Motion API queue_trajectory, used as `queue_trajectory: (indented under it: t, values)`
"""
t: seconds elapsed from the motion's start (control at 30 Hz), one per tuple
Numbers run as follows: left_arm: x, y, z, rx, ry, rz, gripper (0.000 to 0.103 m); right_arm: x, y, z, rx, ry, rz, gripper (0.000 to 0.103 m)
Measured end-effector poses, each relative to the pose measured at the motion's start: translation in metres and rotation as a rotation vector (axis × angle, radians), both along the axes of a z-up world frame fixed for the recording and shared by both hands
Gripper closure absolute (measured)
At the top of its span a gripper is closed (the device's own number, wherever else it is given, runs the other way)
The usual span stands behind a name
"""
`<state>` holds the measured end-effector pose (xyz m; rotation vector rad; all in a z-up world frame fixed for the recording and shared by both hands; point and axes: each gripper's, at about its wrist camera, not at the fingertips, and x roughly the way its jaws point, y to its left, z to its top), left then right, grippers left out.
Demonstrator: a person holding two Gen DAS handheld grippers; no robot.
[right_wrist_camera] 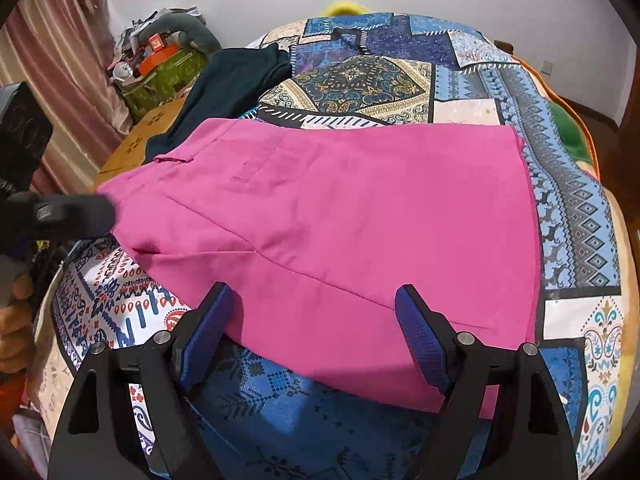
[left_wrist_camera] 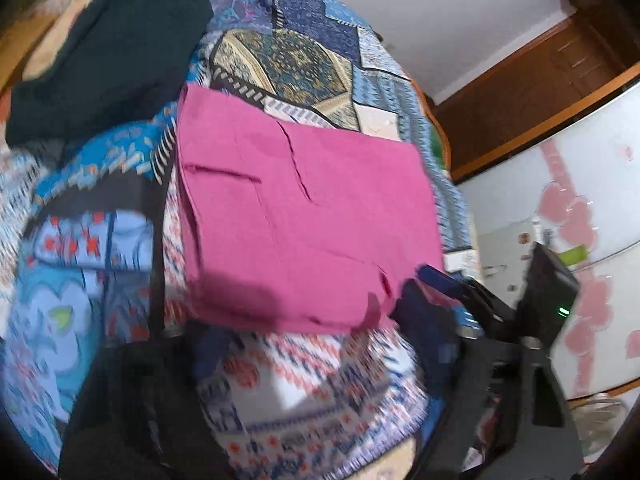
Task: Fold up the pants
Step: 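Grasp the pink pants edge with the left gripper and fold it over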
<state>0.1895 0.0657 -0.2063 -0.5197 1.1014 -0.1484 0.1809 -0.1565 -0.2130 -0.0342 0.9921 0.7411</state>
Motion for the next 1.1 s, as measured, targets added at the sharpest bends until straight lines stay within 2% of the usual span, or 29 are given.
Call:
queue_trajectory:
  t: [0.03,0.07,0.1,0.13,0.2,0.37,0.5,0.6,0.77,0.87,0.93,1.1]
  values:
    - [0.003,-0.003,0.000,0.047,0.001,0.000,0.050,-0.001,0.000,0.000,0.002,0.002,-0.002,0.022]
    - [0.006,-0.005,0.000,0.100,-0.001,0.005,0.057,-0.001,-0.001,0.000,0.003,0.002,-0.003,0.022]
    - [0.006,-0.006,-0.001,0.139,-0.006,0.009,0.069,-0.001,-0.001,0.000,0.004,0.002,-0.005,0.022]
    - [0.006,-0.008,0.001,0.174,-0.019,0.008,0.073,-0.001,-0.001,0.000,0.006,0.004,-0.007,0.022]
    - [0.003,-0.011,0.004,0.217,-0.053,0.010,0.078,0.000,-0.002,0.000,0.015,0.015,-0.014,0.022]
    - [-0.009,-0.029,0.027,0.461,-0.156,-0.009,0.082,0.004,-0.005,0.002,0.068,0.074,0.006,0.022]
    - [-0.027,-0.032,0.051,0.706,-0.257,0.045,0.083,0.003,-0.013,0.009,0.061,0.008,-0.059,0.022]
    - [-0.033,-0.031,0.062,0.799,-0.299,0.065,0.083,0.004,-0.013,0.003,-0.001,-0.008,-0.066,0.022]
    - [-0.029,-0.043,0.068,0.855,-0.344,0.016,0.083,0.005,-0.015,-0.002,-0.008,0.019,-0.060,0.022]
    - [-0.023,-0.057,0.075,0.838,-0.371,-0.018,0.084,0.005,-0.016,-0.003,-0.004,0.022,-0.064,0.022]
    - [-0.013,-0.066,0.080,0.808,-0.382,-0.044,0.086,0.004,-0.018,-0.005,0.002,0.029,-0.069,0.022]
    - [0.010,-0.079,0.093,0.661,-0.381,-0.111,0.088,0.003,-0.017,-0.004,0.003,0.025,-0.072,0.022]
